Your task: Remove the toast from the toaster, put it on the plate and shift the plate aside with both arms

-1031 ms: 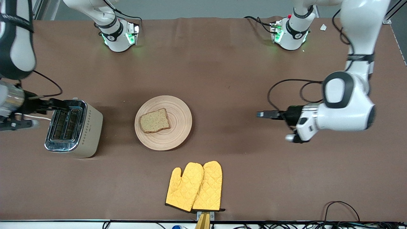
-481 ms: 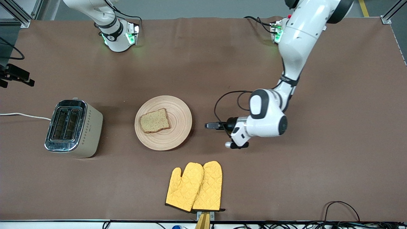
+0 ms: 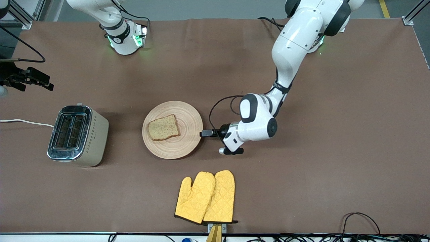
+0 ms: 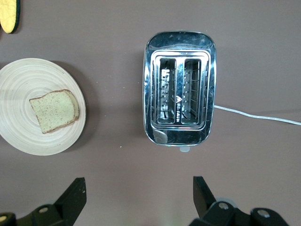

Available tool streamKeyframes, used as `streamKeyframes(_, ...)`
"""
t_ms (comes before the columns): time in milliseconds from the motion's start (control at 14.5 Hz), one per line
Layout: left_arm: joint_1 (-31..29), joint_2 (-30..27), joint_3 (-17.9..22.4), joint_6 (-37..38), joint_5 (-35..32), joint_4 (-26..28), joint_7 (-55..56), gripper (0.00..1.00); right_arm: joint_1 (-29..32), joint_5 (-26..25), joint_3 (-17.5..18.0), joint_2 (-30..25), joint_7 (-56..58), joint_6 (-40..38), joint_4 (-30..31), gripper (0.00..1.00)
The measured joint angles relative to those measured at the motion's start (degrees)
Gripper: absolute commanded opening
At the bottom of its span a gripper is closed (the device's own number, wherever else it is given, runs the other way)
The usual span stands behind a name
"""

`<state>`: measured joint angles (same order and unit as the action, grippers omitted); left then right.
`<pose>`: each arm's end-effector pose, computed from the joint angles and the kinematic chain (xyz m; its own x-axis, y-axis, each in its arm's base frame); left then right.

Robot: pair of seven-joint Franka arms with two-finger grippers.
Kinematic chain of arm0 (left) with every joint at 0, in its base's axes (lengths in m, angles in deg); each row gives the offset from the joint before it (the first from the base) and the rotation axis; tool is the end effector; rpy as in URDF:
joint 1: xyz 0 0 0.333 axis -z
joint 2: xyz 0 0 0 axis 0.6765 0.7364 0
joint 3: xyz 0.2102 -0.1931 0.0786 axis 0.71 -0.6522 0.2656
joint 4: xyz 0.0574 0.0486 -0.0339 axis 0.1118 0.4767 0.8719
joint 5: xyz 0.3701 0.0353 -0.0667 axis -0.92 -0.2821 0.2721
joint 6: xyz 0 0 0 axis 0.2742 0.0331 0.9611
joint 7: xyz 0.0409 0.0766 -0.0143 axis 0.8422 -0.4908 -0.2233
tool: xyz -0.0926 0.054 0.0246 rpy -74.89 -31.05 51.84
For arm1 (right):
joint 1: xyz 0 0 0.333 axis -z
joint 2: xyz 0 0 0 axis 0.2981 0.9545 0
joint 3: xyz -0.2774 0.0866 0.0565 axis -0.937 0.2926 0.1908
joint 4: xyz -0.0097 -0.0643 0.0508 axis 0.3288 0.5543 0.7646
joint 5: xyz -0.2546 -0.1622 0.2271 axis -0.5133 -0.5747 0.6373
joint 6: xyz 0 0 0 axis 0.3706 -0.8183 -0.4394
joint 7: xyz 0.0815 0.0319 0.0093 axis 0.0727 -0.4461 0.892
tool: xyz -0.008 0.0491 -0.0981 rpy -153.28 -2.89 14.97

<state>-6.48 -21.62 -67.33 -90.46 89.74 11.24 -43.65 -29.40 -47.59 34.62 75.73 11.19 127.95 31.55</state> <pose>0.5610 -0.4539 0.1715 0.9813 0.0175 -0.1918 0.1478 -0.7066 0.6920 0.5191 -0.0436 0.5842 0.9989 -0.0063 -0.0461 -0.0077 -0.9996 -0.0286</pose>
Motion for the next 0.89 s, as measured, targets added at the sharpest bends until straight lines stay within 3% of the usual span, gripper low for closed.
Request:
streamKeyframes(69, 0.71, 0.64, -0.28, -1.33, 0.0, -0.44, 0.0, 0.93, 0.02, -0.61, -0.02, 0.0, -0.01, 0.03, -0.03, 1.0)
streamKeyframes(206, 1.76, 1.78, -1.23, -4.01, 0.01, -0.98, 0.01, 0.76, 0.09, -1.06, -0.1, 0.0, -0.02, 0.09, -0.07, 1.0)
streamKeyframes(275, 2.14, 2.25, -1.72, -5.21, 0.01, -1.13, -0.16, 0.6, 0.12, -1.21, -0.14, -0.01, -0.02, 0.17, -0.19, 1.0)
streamKeyframes(344, 2.57, 2.7, -1.96, -6.29, 0.01, -1.27, -0.75, 0.39, 0.14, -1.34, -0.16, -0.01, -0.02, 0.18, -0.35, 1.0)
streamKeyframes(412, 2.95, 3.05, -1.99, -7.23, 0.01, -1.3, -1.78, 0.26, 0.16, -1.41, -0.17, -0.02, -0.02, 0.18, -0.47, 1.0)
streamKeyframes(550, 3.18, 3.44, -2.04, -8.18, 0.01, -1.32, -3.53, 0.1, 0.41, -1.46, 0.05, -0.01, -0.02, 0.15, -0.57, 1.0)
streamKeyframes(619, 3.12, 3.52, -2.03, -8.27, 0.02, -1.33, -3.88, 0.01, 1.97, -1.47, 1.55, -0.01, -0.02, 0.12, -0.57, 1.0)
streamKeyframes(756, 3.03, 3.47, -2.17, -8.25, 0.27, -1.89, -4.78, 0.0, 10.89, -1.49, 11.56, -0.02, 0.01, -0.22, -0.57, 1.0)
streamKeyframes(894, 2.66, 3.13, -2.2, -8.24, 0.45, -2.62, -5.08, 0.0, 14.31, -1.53, 16.78, -0.02, -0.11, -0.46, -0.57, 1.0)
